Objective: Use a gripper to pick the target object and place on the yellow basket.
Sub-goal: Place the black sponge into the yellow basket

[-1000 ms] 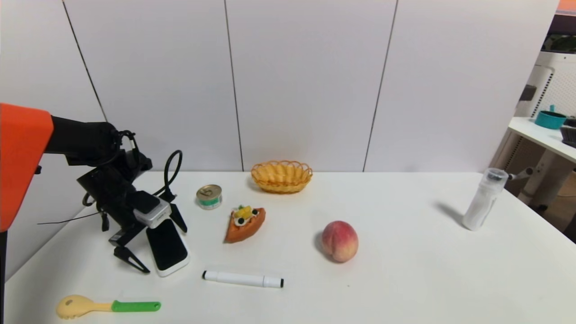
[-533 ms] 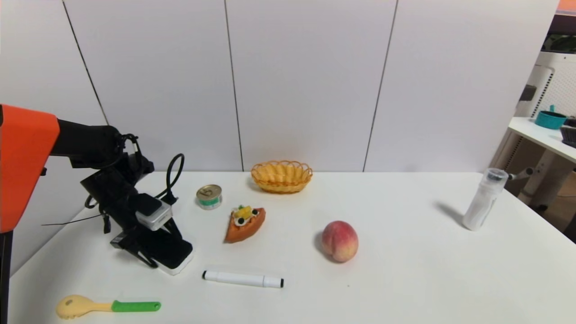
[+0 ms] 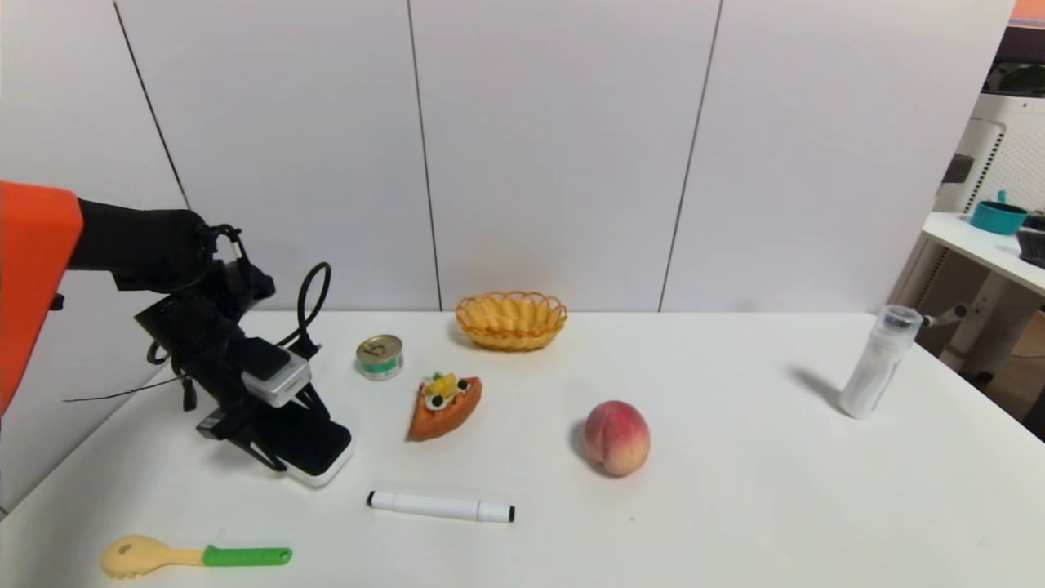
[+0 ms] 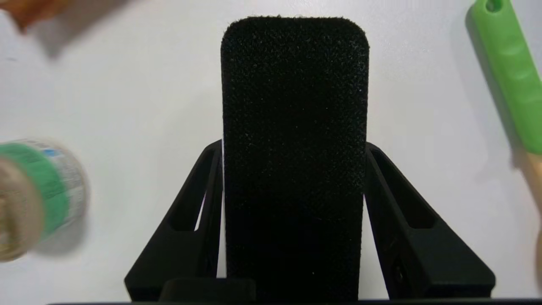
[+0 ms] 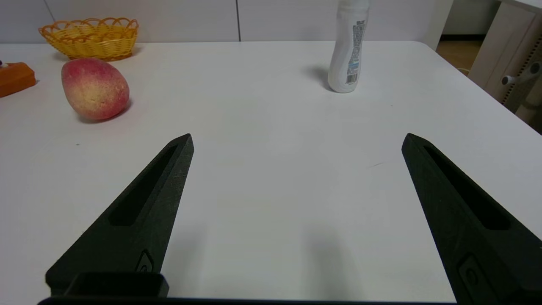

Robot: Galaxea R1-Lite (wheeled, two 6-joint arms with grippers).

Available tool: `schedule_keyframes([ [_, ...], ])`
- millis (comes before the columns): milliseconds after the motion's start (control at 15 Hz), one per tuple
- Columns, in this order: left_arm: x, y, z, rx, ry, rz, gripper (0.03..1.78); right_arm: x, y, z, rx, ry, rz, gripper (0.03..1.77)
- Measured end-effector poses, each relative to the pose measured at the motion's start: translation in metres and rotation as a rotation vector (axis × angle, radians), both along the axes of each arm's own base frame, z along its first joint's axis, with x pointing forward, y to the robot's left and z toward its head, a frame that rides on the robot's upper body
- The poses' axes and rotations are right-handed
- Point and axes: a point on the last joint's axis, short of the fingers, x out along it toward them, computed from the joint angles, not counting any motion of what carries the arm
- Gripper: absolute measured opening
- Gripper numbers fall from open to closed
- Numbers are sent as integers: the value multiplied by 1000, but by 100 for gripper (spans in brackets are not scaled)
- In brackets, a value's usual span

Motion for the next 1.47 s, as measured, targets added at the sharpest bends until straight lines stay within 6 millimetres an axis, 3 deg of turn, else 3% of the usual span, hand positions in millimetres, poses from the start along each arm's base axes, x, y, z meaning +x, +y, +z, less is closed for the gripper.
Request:
schedule_keyframes([
  [200, -9, -15, 41, -4, -88, 54, 100, 0, 0, 0, 0, 0, 0, 170],
  [467, -16, -53, 98, -62, -207, 137, 99, 0, 0, 0, 0, 0, 0, 170],
  [667, -4, -91, 117, -161, -277, 231, 99, 0, 0, 0, 0, 0, 0, 170],
  [1000, 45, -147, 107, -385, -449, 330, 99, 0, 0, 0, 0, -1, 0, 170],
  [1200, 74, -169, 83, -462, -546, 309, 99, 0, 0, 0, 0, 0, 0, 170],
  [1467, 98, -181, 42, -469, -541, 309, 99, 0, 0, 0, 0, 0, 0, 170],
])
